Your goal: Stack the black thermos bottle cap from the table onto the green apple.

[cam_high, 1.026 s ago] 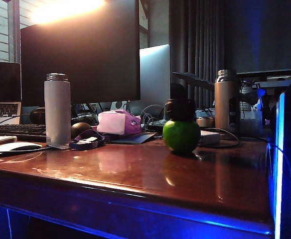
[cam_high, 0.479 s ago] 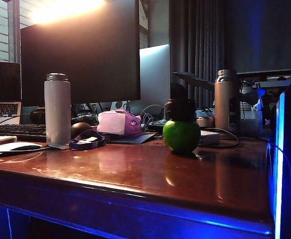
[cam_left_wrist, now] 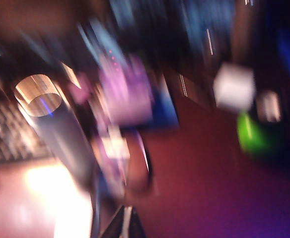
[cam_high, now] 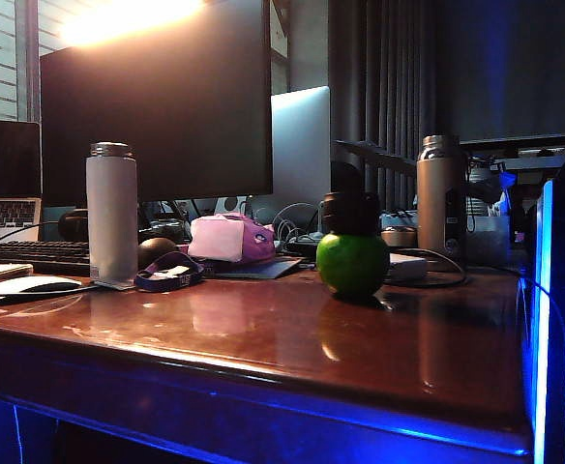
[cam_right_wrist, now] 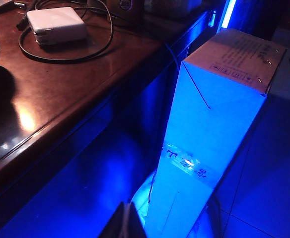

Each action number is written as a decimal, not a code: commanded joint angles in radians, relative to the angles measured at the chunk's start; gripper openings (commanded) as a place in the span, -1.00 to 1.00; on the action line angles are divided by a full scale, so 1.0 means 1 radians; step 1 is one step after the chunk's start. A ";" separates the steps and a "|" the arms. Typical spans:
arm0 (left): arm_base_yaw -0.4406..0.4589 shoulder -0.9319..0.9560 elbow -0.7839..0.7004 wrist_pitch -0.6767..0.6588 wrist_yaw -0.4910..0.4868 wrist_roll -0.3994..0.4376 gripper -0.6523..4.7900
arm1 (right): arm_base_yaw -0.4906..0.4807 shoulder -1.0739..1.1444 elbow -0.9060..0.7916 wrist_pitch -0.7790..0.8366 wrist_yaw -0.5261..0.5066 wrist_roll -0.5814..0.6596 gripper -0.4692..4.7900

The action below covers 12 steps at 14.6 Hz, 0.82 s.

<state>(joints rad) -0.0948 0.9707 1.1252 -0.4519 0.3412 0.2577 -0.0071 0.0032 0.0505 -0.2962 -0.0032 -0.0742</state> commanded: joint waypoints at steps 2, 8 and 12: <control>0.037 -0.217 -0.298 0.324 -0.080 -0.190 -0.78 | 0.000 -0.001 -0.003 0.008 0.002 0.003 -0.82; 0.124 -0.667 -0.816 0.417 -0.161 -0.328 -0.78 | 0.000 -0.001 -0.003 0.008 0.002 0.003 -0.82; 0.124 -0.875 -1.023 0.417 -0.184 -0.372 -0.78 | 0.000 -0.001 -0.003 0.008 0.002 0.003 -0.82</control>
<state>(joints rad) 0.0299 0.1135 0.1150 -0.0498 0.1604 -0.1089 -0.0071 0.0032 0.0505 -0.2958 -0.0029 -0.0742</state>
